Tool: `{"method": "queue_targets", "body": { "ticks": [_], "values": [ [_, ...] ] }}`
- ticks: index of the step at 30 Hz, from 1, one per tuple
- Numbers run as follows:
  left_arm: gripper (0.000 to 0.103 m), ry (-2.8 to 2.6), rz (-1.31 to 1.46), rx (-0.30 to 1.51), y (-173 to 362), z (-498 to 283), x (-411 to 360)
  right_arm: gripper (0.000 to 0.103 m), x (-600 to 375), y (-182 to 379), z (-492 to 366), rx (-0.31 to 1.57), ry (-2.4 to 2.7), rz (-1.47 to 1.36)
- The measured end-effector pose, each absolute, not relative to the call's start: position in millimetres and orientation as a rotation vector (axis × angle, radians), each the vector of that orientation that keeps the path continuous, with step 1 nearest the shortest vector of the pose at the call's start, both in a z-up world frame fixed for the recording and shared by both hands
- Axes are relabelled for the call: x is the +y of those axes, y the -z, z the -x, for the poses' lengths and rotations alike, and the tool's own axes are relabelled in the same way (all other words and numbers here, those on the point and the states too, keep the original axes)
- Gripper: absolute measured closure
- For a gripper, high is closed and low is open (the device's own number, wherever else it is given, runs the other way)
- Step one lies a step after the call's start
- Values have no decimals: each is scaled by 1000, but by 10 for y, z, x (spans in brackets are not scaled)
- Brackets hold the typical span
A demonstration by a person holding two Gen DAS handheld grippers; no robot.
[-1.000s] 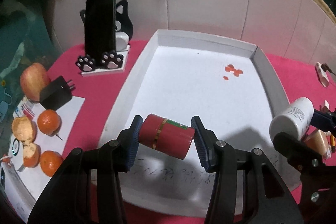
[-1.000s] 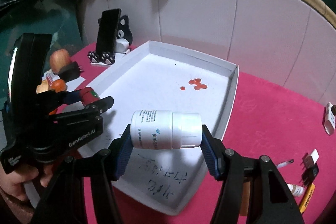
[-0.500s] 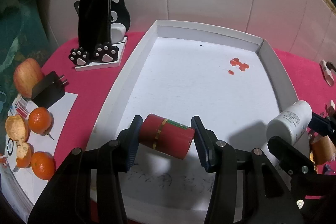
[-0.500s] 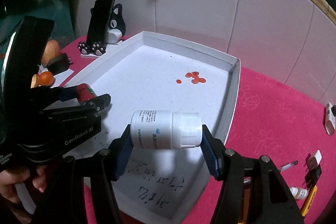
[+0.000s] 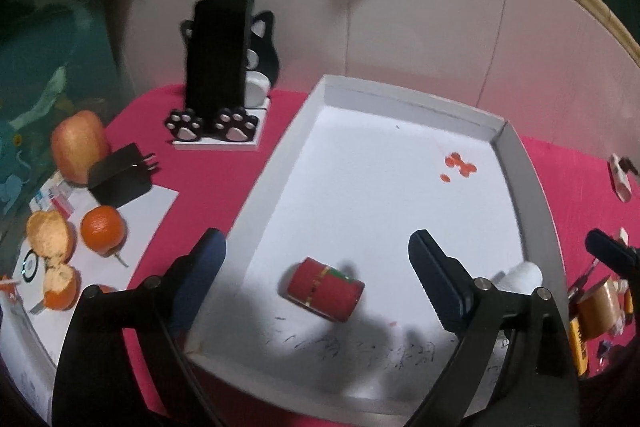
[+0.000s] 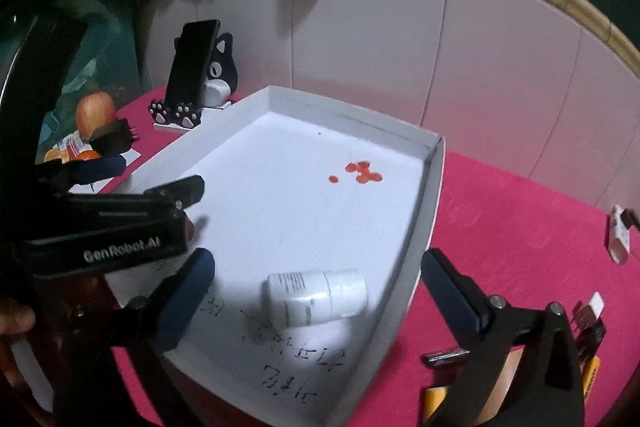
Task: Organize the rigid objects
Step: 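Withdraw both open tools from the tray back toward the scattered items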
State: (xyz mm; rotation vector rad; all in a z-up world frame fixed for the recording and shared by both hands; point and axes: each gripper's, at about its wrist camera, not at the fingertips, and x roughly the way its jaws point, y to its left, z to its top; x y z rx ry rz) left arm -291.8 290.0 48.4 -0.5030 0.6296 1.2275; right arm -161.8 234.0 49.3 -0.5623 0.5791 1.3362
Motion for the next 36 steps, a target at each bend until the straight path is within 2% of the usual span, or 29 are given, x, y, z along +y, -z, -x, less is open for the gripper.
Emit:
{"method": "queue_targets", "body": {
  "ticks": [21, 31, 36],
  "values": [
    [9, -1172, 422, 503, -802, 2844, 2242, 0, 1570, -881, 1385, 471, -1255, 388],
    [9, -1022, 375, 422, -981, 2631, 1882, 0, 746, -1217, 694, 445, -1078, 115],
    [9, -889, 353, 476, -928, 2315, 1687, 0, 364, -1203, 333, 460, -966, 44]
  ]
}}
